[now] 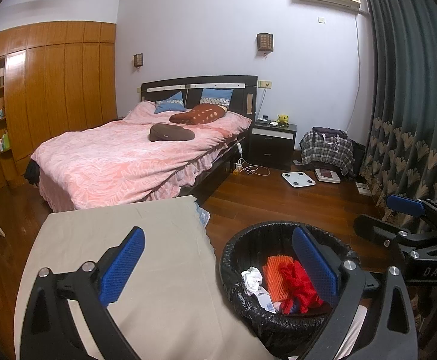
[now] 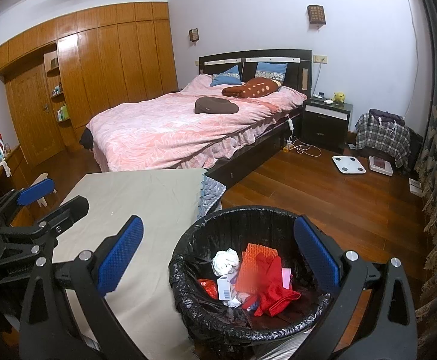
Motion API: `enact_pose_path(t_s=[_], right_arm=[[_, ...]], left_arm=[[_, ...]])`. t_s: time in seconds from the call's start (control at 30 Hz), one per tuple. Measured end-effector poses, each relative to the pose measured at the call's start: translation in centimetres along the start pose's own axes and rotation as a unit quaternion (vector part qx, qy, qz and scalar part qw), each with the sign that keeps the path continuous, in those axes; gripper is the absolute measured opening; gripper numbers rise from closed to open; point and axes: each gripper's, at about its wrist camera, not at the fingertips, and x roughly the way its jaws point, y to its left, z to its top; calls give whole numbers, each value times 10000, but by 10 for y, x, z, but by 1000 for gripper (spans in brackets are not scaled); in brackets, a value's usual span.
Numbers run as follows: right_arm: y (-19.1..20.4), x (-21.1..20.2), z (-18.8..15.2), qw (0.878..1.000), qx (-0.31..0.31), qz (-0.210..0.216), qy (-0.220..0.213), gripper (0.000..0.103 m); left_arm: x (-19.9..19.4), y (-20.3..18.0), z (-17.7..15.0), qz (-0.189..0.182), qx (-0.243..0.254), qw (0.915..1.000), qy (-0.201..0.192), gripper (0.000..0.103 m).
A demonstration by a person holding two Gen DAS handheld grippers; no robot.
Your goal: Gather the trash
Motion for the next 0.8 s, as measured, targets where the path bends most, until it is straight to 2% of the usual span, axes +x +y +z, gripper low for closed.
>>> enact_pose_path(t_s=[0.8], right_arm=[[1,0,1,10000,-3,2,-2,98]], left_arm=[[1,0,0,4,6,10000,19,97]])
